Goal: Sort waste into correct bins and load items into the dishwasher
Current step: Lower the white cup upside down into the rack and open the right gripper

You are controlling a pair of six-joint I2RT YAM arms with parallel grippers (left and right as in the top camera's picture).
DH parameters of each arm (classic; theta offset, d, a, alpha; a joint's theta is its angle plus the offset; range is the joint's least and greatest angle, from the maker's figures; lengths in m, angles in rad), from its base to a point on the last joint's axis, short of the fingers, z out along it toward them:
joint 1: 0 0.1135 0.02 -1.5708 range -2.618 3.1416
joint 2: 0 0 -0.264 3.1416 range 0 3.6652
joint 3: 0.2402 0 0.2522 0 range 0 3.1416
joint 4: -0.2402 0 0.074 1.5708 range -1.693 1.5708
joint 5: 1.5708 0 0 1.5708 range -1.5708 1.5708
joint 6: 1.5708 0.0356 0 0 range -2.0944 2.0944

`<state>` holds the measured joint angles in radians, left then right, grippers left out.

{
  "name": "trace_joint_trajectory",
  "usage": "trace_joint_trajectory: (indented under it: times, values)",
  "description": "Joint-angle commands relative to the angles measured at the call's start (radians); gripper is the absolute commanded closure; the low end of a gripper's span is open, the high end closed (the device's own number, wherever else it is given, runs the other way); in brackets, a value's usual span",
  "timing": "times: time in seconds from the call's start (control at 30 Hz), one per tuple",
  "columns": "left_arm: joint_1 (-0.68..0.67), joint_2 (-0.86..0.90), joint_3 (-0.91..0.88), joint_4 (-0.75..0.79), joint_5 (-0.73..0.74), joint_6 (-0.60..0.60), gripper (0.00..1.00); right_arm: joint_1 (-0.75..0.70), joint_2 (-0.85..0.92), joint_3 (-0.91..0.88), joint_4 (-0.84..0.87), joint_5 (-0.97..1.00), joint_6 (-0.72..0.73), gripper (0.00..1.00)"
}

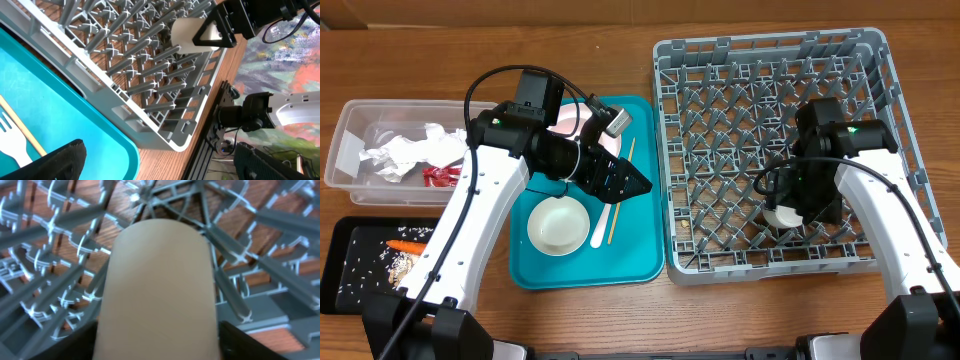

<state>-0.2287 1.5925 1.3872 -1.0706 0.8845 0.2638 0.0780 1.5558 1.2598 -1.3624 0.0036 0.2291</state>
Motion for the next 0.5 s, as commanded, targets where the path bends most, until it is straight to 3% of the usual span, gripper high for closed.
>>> trace_joint_trajectory:
  times: [0.0,0.2,0.37,0.47]
  values:
    - [-0.002,-0.003,-0.006,-0.002,-0.002,-0.003,0.04,-0.008,-0.003,-0.005,0.003,-0.005,0.007,0.1]
    - [-0.002,-0.003,-0.006,-0.002,-0.002,-0.003,0.04,-0.008,-0.003,0.006,0.006,-0.004,0.006,0.05]
    - [0.001,-0.003,-0.005,-0.004,-0.007,-0.038,0.05,-0.008,-0.003,0.157,-0.085,-0.005,0.006,0.0]
    - [0.001,-0.017,0.015,-0.026,-0.129,-0.124,0.08,-0.008,-0.005,0.232,-0.137,-0.008,0.007,0.0]
